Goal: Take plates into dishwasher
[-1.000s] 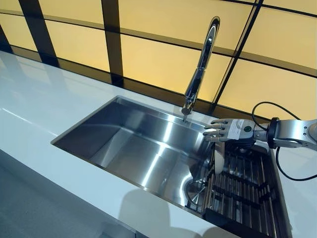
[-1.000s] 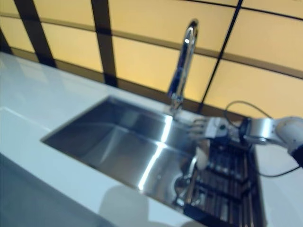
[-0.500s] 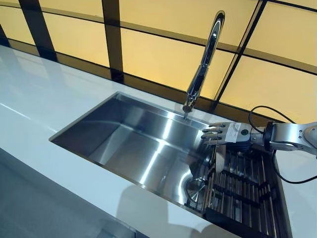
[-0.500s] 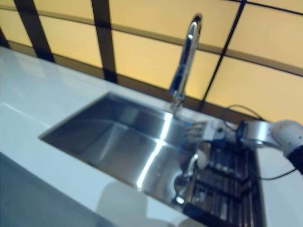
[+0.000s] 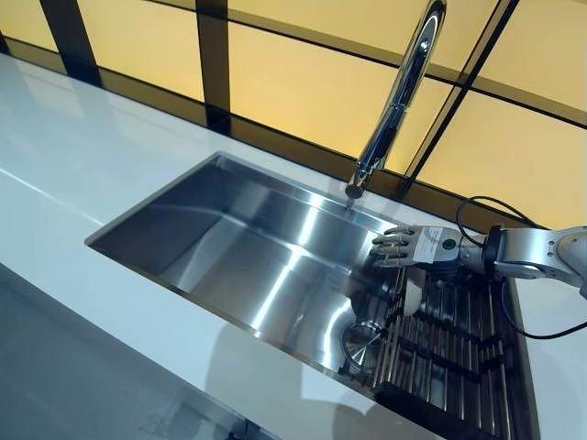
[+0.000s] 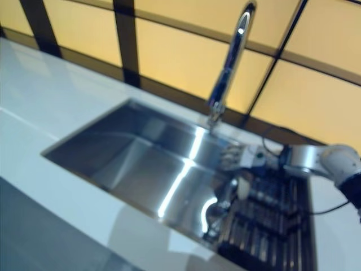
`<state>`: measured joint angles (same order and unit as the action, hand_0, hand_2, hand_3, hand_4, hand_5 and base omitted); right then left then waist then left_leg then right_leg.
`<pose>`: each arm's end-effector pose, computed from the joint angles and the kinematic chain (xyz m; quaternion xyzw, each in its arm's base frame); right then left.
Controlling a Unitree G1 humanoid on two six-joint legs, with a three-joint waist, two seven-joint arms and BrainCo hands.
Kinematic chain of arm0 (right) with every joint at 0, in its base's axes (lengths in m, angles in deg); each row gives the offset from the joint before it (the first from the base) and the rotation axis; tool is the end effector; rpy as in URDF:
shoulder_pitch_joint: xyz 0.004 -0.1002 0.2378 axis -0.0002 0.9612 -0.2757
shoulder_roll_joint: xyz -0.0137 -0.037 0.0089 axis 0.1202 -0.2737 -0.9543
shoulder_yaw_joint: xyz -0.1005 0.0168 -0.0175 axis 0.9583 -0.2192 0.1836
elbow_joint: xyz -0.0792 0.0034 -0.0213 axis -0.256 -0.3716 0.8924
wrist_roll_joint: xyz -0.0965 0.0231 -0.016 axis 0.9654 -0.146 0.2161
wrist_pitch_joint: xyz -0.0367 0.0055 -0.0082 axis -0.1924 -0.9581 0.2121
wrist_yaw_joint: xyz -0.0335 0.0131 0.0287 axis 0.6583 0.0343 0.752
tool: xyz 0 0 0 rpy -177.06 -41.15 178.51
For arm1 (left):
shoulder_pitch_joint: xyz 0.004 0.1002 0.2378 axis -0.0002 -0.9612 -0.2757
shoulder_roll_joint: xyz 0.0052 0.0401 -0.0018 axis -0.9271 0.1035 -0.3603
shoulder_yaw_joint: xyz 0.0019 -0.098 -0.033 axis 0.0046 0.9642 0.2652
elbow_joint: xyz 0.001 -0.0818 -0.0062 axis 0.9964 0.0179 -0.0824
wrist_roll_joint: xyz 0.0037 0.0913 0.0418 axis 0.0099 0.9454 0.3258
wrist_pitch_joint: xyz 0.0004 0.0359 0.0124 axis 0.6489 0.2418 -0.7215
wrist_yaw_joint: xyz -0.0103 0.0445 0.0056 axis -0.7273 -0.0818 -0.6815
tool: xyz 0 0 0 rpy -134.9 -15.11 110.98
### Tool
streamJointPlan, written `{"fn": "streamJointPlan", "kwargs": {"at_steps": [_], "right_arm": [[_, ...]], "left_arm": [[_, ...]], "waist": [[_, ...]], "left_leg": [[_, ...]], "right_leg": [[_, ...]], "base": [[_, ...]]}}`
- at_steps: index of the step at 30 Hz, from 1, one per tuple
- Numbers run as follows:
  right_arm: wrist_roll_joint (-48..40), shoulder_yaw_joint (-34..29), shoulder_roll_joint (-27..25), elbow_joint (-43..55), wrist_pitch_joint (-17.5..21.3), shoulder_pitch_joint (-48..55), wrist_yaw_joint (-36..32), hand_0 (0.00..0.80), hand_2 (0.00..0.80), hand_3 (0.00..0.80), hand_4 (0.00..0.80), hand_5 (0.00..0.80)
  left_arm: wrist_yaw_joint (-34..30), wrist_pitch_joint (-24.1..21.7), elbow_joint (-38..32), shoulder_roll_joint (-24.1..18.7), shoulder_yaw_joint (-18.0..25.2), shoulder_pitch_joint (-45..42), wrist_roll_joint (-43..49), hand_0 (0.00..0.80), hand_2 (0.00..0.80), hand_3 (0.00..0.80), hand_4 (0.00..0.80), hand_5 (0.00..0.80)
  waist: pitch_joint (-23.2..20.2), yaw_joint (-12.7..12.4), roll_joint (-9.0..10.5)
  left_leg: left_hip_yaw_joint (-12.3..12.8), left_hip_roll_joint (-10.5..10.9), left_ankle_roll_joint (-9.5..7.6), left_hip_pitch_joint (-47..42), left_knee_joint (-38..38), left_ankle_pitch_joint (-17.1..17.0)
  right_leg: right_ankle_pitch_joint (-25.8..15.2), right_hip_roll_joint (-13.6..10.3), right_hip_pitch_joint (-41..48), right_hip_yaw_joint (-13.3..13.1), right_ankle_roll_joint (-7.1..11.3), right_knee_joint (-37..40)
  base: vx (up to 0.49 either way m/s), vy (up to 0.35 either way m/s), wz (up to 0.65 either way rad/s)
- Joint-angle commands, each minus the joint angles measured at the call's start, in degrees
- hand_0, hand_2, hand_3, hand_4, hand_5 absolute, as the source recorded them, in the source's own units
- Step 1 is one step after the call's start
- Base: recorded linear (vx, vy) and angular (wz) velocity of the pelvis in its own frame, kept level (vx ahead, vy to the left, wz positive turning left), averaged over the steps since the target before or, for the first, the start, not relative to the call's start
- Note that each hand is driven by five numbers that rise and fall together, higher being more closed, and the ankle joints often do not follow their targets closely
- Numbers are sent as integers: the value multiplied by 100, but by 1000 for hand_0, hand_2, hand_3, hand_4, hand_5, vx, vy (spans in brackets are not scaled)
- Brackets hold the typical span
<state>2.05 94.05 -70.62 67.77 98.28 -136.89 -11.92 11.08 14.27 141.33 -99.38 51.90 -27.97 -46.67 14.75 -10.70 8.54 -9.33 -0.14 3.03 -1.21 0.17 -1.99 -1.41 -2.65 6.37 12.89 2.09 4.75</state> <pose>0.2768 -0.2585 0.2242 -0.8559 -0.2523 0.3299 0.3082 0.0807 0.2718 -0.0879 0.2129 0.4863 0.0148 0.8473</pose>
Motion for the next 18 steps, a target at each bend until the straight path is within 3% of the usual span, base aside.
{"fn": "streamJointPlan", "kwargs": {"at_steps": [1, 10, 18], "right_arm": [[-289, 395, -93, 41, -288, -573, 3, 0, 0, 0, 0, 0], [-411, 759, -128, -16, -269, -948, -264, 0, 0, 0, 0, 0], [-1025, 1094, -172, 2, -487, -1200, -966, 0, 0, 0, 0, 0]], "left_arm": [[-26, -77, -216, -300, -143, 177, -24, 0, 0, 0, 0, 0], [15, -71, -257, -423, -112, 238, -59, 0, 0, 0, 0, 0], [-20, -73, -274, -501, -26, 214, -2, 0, 0, 0, 0, 0]], "waist": [[26, -287, 184], [167, -368, 332], [189, -423, 427]], "left_leg": [[186, -96, -25, 380, -698, 270], [143, -121, -26, 485, -686, 237], [136, -132, -22, 504, -647, 209]], "right_leg": [[-93, 23, -181, -67, 60, -377], [-129, 75, -235, -42, 63, -359], [-149, 100, -235, -12, 59, -322]], "base": [[-46, -64, 1], [-22, -34, 1], [0, 0, 0]]}}
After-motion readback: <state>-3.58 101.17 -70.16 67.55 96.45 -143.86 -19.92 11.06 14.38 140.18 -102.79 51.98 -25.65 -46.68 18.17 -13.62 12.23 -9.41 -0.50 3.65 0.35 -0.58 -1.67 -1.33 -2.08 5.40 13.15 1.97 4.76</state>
